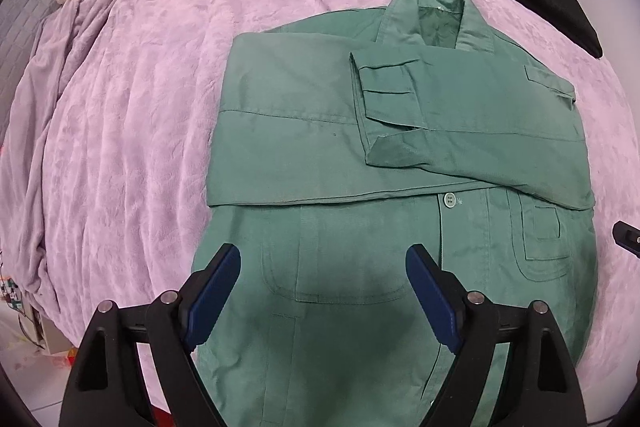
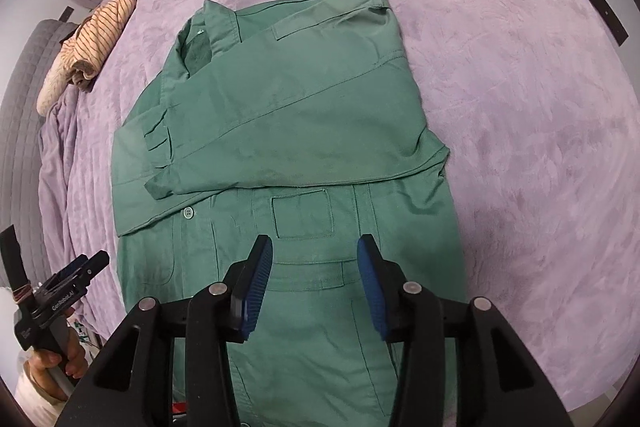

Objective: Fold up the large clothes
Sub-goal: 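Open both tools and lift them off the folded jacket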

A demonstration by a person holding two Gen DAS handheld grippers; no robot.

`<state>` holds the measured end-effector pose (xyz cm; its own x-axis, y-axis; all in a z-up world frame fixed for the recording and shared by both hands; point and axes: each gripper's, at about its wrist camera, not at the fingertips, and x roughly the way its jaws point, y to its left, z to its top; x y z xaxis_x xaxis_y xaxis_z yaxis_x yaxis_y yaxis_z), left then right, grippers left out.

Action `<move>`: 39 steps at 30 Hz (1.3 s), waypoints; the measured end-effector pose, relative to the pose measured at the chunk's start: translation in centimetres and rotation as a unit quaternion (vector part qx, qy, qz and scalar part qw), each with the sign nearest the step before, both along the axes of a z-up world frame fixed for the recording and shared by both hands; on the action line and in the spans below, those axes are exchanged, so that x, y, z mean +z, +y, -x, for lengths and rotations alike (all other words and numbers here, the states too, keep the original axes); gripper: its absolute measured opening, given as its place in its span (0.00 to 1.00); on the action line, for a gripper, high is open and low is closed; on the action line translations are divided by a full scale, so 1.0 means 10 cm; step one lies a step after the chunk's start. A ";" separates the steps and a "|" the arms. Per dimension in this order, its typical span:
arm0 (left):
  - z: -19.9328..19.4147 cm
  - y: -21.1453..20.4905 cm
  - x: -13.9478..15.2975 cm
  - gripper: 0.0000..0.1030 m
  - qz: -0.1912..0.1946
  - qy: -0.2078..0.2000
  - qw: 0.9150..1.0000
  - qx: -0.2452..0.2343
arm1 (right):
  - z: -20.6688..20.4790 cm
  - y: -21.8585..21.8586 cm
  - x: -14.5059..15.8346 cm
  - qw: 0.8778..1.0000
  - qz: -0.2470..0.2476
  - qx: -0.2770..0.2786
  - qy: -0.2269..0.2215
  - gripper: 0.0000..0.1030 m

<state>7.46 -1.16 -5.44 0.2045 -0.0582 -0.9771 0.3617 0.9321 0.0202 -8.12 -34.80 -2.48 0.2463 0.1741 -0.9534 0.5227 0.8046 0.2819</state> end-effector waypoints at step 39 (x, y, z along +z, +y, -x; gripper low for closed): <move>0.18 -0.08 0.05 1.00 -0.007 0.034 0.999 -0.014 | 0.02 0.16 0.27 0.999 0.001 0.019 -0.044 1.00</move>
